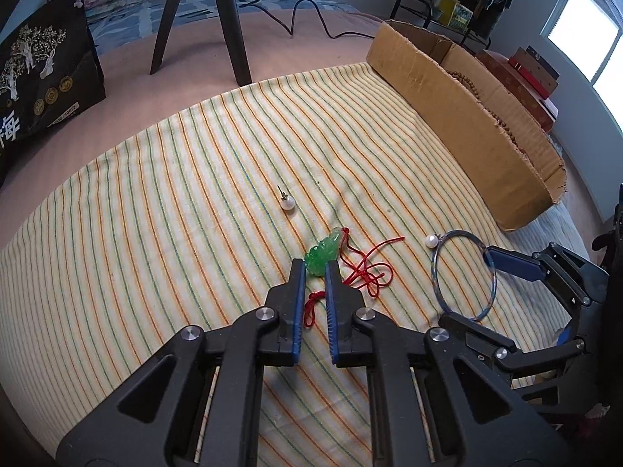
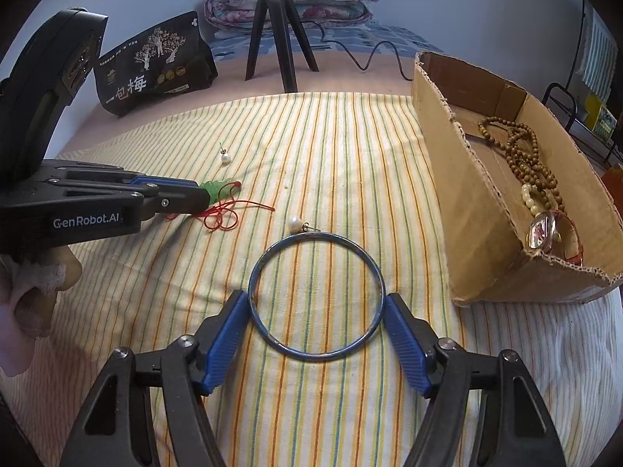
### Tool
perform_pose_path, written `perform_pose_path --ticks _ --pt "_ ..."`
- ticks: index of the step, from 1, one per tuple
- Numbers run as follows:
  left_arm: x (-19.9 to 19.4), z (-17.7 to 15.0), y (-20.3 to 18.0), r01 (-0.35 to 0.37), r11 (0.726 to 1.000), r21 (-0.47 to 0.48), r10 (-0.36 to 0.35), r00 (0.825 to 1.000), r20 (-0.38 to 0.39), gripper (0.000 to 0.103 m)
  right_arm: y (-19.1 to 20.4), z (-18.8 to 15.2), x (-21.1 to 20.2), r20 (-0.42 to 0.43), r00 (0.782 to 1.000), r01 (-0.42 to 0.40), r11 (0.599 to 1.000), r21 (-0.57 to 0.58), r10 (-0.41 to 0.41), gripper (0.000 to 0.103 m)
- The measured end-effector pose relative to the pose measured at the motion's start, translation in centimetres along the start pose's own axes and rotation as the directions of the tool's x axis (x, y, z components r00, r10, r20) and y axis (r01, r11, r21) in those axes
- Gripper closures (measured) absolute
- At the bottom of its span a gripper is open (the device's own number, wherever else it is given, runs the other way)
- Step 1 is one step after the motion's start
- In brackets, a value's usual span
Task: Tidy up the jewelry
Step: 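Close the right tool on the blue bangle while the left holds the pendant, then lift the pendant and bangle with both tools and carry them over the cardboard box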
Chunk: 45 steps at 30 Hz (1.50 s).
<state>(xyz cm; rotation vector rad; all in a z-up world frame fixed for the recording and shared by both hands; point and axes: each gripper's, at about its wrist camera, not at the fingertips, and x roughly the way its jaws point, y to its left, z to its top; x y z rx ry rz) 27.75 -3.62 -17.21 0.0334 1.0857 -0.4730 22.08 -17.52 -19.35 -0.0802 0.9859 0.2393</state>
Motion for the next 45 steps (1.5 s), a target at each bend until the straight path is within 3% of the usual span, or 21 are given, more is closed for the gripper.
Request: perform_pose_path --ticks 3,4,5,7,12,14,16,21,31,45 --pt "-0.4 -0.1 0.0 -0.005 1.0 0.004 0.005 1.0 0.004 0.094 -0.1 -0.1 0.0 -0.002 1.0 -0.003 1.0 -0.001 0.003 0.03" --pt "-0.5 0.0 -0.1 -0.011 1.0 0.013 0.011 1.0 0.009 0.089 -0.1 -0.1 -0.1 -0.002 1.0 -0.004 1.0 0.0 0.004 0.03" --pt "-0.4 0.2 -0.2 -0.019 1.0 0.022 0.019 1.0 0.01 0.075 -0.1 -0.1 -0.1 -0.002 1.0 -0.005 1.0 0.001 0.005 0.03" --pt "-0.2 0.6 -0.5 -0.012 0.999 0.043 0.012 1.0 0.012 0.066 -0.2 -0.1 -0.1 -0.003 1.0 -0.008 1.0 0.003 0.008 0.03" --pt "1.3 1.1 -2.5 -0.08 0.981 0.176 0.08 0.997 0.006 0.068 -0.2 -0.2 -0.1 -0.002 1.0 -0.013 1.0 0.0 0.013 0.03" --pt "1.6 1.1 -2.7 -0.082 0.98 0.182 0.081 0.997 0.009 0.083 -0.2 -0.2 0.0 -0.001 1.0 -0.012 1.0 -0.001 0.012 0.03" --pt "1.5 0.9 -2.7 -0.072 0.982 0.177 0.071 0.997 0.015 0.088 -0.2 -0.2 -0.1 0.0 1.0 -0.013 1.0 -0.004 0.013 0.03" --pt "0.6 0.3 -2.1 -0.058 0.99 0.127 0.055 0.998 0.023 0.088 0.2 -0.3 -0.4 0.01 1.0 -0.028 1.0 -0.01 0.028 0.03" --pt "-5.1 -0.4 -0.9 -0.032 0.999 0.021 0.03 0.994 0.101 0.088 1.3 -0.7 -3.4 0.045 0.997 -0.054 0.997 -0.061 0.057 0.031" --pt "-12.7 1.1 -4.4 0.069 0.997 -0.027 -0.059 0.96 0.273 0.088 -1.7 0.6 -11.5 0.145 0.986 -0.074 0.996 -0.057 0.082 0.031"
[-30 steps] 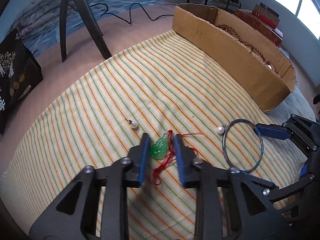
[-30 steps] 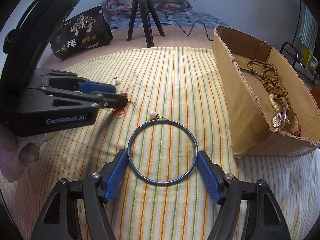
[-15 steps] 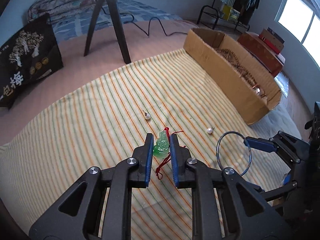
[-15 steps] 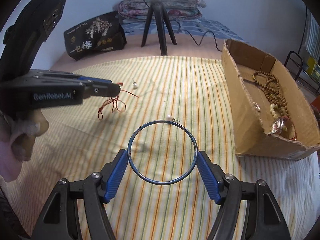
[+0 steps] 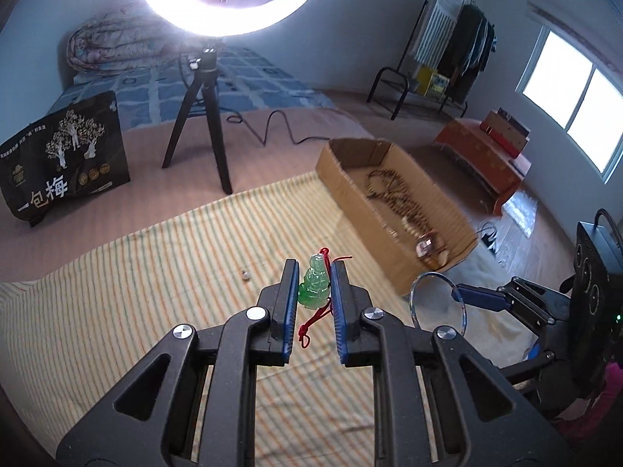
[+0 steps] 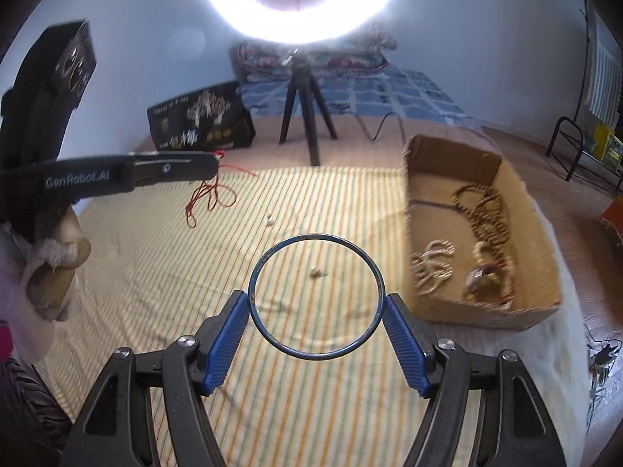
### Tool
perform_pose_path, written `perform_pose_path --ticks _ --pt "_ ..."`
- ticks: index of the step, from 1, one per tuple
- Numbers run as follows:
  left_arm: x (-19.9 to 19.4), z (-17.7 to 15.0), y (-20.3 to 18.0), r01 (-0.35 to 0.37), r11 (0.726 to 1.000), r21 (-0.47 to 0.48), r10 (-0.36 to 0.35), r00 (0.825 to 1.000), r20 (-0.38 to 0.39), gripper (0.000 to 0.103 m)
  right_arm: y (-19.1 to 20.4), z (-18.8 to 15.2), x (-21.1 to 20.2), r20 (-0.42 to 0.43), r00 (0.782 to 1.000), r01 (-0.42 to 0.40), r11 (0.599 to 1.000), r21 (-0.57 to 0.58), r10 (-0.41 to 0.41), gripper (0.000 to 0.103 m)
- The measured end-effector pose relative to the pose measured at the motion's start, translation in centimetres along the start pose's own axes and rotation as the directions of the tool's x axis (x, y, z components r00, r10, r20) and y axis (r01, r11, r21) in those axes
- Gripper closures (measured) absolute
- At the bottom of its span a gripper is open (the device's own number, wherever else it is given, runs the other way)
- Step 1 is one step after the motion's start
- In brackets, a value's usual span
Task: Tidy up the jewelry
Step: 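Lift the pendant and bangle with both tools and carry them over the cardboard box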
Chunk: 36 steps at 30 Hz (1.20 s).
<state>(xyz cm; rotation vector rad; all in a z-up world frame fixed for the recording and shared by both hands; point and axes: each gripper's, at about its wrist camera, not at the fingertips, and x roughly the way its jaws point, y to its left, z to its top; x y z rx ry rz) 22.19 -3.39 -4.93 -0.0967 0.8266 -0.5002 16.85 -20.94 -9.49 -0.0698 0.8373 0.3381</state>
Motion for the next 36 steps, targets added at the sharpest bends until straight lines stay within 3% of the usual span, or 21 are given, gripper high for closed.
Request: perform_pose_path --ticks 14,26,36 --pt "1.9 4.0 -5.2 0.064 0.998 0.024 -0.065 0.997 0.044 0.088 -6.9 3.8 -3.8 0.043 0.996 0.074 0.997 0.032 -0.076 0.03" --pt "8.2 9.3 -8.0 0.088 0.996 0.033 -0.089 0.996 0.025 0.088 -12.0 4.8 -0.9 -0.024 0.994 0.111 0.988 0.104 -0.109 0.03" --pt "13.3 11.0 -8.7 0.083 0.996 0.021 -0.083 0.996 -0.023 0.088 -13.5 5.1 1.3 -0.065 0.989 0.136 0.983 0.124 -0.129 0.03"
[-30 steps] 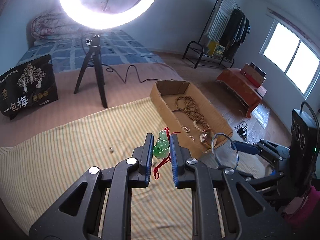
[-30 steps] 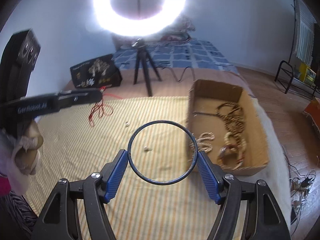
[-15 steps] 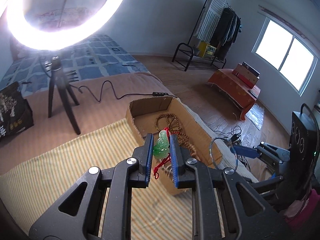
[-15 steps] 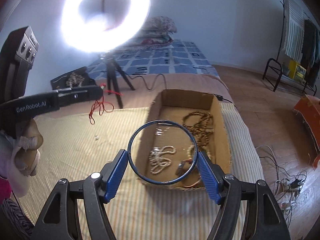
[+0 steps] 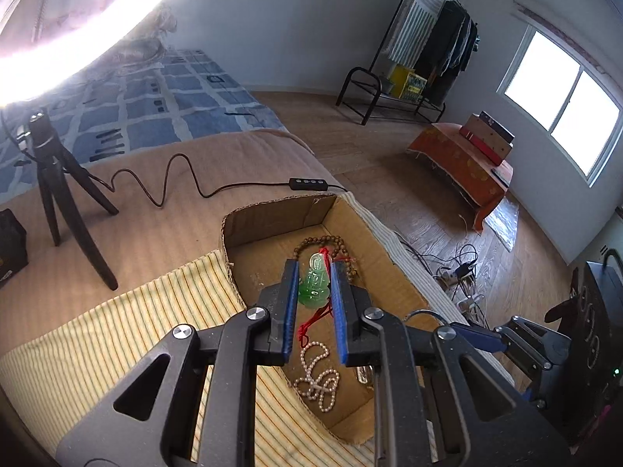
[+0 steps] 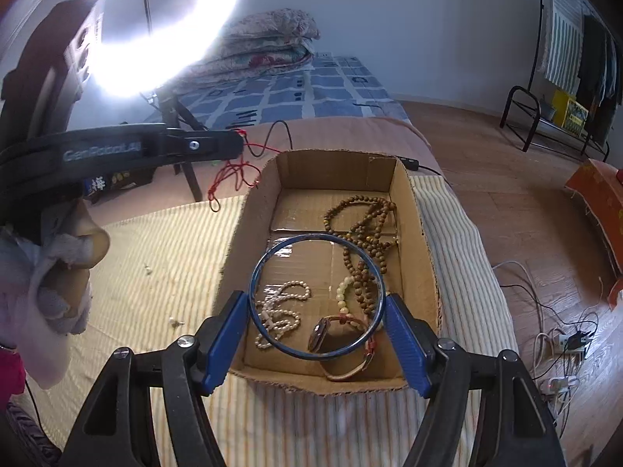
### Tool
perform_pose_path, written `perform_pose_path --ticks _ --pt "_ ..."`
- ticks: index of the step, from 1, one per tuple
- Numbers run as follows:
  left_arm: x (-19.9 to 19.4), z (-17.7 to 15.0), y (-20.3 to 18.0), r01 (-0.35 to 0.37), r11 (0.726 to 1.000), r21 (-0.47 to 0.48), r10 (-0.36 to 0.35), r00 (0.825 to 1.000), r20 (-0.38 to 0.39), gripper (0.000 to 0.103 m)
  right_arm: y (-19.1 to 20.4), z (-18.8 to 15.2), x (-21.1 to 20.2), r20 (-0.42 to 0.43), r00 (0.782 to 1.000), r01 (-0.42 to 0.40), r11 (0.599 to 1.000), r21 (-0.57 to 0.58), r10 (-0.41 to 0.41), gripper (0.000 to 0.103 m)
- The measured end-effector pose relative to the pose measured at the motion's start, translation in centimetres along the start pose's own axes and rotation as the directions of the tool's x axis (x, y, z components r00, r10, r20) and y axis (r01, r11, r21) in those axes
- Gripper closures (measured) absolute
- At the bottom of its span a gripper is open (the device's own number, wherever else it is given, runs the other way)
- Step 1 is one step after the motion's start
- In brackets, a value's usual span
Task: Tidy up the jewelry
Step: 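Lift the pendant and bangle with both tools and carry them over the cardboard box, then open both tools to drop the pendant and bangle into the box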
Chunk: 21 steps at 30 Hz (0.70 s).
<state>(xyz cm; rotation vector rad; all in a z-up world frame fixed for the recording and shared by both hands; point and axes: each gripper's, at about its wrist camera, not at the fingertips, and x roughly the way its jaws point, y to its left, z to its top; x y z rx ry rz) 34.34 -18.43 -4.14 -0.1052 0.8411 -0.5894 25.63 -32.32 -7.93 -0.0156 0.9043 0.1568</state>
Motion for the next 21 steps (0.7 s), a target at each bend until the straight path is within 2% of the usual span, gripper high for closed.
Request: perform_pose_path --ticks 10,13,15,16,21 --pt "2.5 0.5 0.3 -0.012 1.0 -0.008 0.012 0.999 -0.042 0.088 -0.6 0.5 1.4 -0.013 1.0 0.013 1.0 0.007 -0.013 0.03" --pt "2.6 0.7 0.3 -0.012 1.0 -0.016 0.011 0.999 -0.044 0.087 -0.5 0.6 1.6 -0.014 1.0 0.023 1.0 0.003 -0.023 0.024" --pt "2.7 0.7 0.4 -0.005 1.0 -0.025 0.003 0.999 -0.05 0.062 -0.3 0.6 1.5 -0.006 1.0 0.031 1.0 -0.003 -0.031 0.018" --pt "2.6 0.7 0.5 -0.001 0.999 -0.035 -0.001 0.999 -0.048 0.044 -0.3 0.6 1.4 -0.002 0.999 0.033 0.999 -0.006 -0.033 0.016" --pt "2.0 0.7 0.7 -0.006 0.999 -0.044 0.005 1.0 -0.025 0.042 0.3 0.7 1.0 0.013 1.0 0.024 0.999 -0.022 -0.023 0.014"
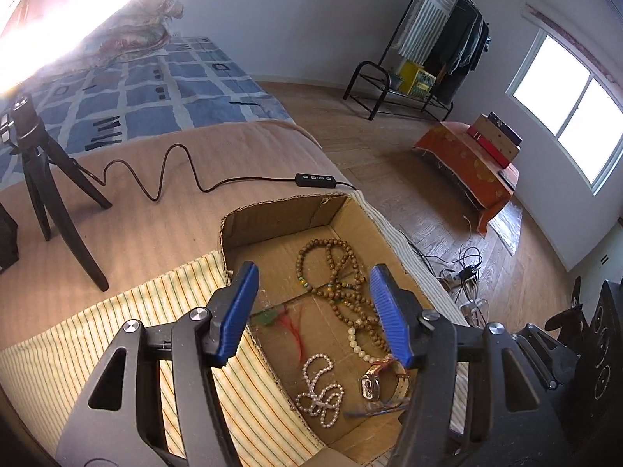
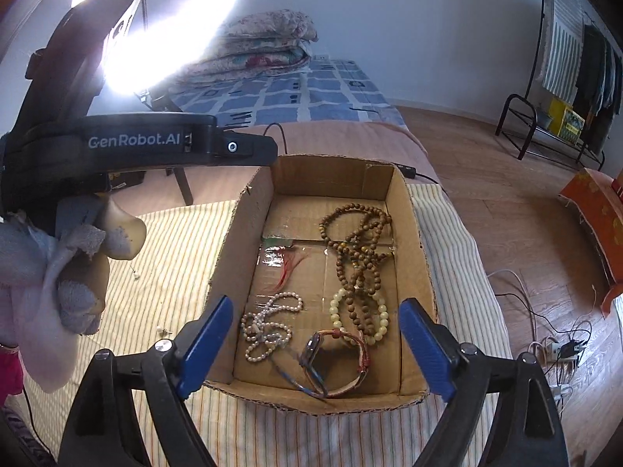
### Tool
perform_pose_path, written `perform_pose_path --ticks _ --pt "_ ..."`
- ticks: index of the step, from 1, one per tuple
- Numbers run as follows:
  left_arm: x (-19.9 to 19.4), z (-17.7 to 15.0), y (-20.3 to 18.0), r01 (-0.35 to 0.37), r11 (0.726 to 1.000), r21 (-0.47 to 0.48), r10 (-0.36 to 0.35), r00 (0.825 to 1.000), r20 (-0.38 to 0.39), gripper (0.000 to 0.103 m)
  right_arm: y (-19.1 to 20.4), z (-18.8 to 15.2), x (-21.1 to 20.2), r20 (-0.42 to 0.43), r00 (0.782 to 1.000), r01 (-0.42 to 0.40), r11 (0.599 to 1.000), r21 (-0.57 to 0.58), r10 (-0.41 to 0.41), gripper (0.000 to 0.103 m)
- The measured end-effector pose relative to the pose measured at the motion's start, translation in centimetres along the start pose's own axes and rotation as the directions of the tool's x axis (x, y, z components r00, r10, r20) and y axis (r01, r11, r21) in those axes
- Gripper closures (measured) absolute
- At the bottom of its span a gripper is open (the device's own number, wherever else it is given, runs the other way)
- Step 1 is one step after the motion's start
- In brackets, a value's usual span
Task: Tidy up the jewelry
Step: 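Open both tools to drop the pendant and bangle into the box, then move both open tools back over the two pearl earrings on the sheet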
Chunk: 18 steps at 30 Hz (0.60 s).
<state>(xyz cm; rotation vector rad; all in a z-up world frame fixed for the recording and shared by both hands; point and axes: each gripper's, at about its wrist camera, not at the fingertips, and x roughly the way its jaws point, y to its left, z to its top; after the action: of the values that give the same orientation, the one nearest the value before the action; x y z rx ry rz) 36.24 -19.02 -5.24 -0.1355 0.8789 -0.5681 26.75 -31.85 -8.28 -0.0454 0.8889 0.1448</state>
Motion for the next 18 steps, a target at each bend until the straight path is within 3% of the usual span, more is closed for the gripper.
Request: perform_pose_path --ticks 18 --pt "-5.3 -1.4 1.7 -0.069 0.996 0.05 0.066 0.996 0.056 0.042 3.2 -0.2 -1.6 0.05 0.997 -0.054 0.998 -0.044 0.057 0.014"
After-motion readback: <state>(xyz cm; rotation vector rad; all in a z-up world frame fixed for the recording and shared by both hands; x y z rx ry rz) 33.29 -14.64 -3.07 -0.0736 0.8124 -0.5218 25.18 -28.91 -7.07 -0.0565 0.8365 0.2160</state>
